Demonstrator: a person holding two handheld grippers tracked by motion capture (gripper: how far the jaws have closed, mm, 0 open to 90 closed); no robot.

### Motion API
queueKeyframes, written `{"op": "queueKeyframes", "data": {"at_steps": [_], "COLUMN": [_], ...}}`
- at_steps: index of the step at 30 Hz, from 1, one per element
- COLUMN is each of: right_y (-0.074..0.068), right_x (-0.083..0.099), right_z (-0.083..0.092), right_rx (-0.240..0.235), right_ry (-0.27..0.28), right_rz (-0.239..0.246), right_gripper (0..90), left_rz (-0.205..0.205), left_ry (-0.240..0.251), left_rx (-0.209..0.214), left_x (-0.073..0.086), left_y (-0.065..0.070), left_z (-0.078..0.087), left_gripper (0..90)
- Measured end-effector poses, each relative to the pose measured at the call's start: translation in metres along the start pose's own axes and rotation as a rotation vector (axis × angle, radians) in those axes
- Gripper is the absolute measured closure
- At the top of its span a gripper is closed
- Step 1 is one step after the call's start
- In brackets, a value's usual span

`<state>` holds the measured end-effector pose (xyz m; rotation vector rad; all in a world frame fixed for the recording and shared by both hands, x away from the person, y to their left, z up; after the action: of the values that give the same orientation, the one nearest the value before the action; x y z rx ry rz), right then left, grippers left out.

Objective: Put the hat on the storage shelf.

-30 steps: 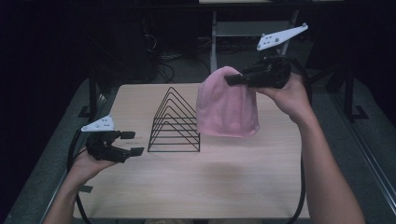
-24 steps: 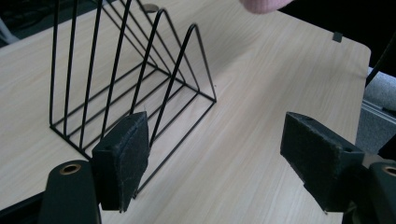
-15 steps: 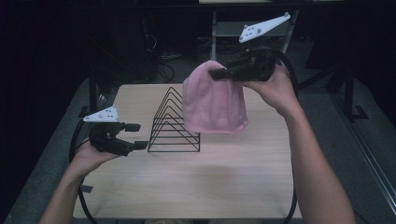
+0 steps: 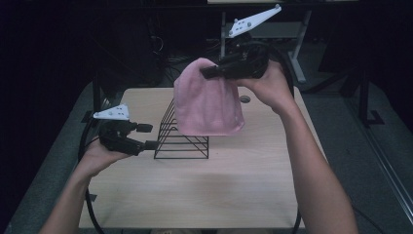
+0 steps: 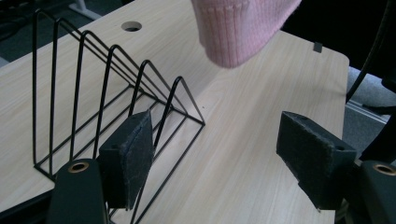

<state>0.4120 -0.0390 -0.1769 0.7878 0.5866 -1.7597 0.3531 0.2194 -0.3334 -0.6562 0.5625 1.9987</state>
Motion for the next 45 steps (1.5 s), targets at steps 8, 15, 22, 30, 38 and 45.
{"op": "queueKeyframes", "data": {"at_steps": [8,15,22,30,38,45], "right_y": [-0.002,0.001,0.000,0.000,0.003,0.010], "right_x": [-0.010,-0.016,-0.024,-0.034,-0.038,-0.033], "right_z": [-0.005,-0.010,-0.018,-0.026,-0.033,-0.044], "right_rx": [-0.014,-0.017,-0.029,-0.037,-0.040,-0.044], "right_ry": [0.036,0.044,0.043,0.042,0.041,0.013], "right_rz": [0.006,0.003,0.016,0.026,0.025,0.007], "right_gripper": [75.5,75.5,75.6,75.6,75.5,75.2], "left_rz": [-0.011,-0.009,0.007,-0.024,-0.026,0.009], "left_ry": [-0.001,0.014,0.001,0.019,-0.001,-0.035], "left_rx": [0.025,0.047,0.056,0.122,0.058,0.011], "left_x": [-0.011,-0.026,-0.037,-0.042,-0.042,-0.034], "left_y": [-0.002,-0.008,-0.021,-0.023,-0.032,-0.046], "left_z": [-0.003,-0.002,-0.008,-0.005,-0.003,-0.007], "left_gripper": [28.2,30.2,35.4,61.3,80.7,81.3]}}
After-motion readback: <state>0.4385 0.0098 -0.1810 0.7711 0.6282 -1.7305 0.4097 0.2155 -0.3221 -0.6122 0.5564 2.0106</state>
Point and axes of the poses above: each handheld gripper's, and its own axes: z roughly backward along the jaws, x roughly out of its underside, y roughly to its right, the point moved 6 cm from there along -z, roughly forward along the jaws, and after that the axes turned 15 degrees about -y, right-handed, at the moved point
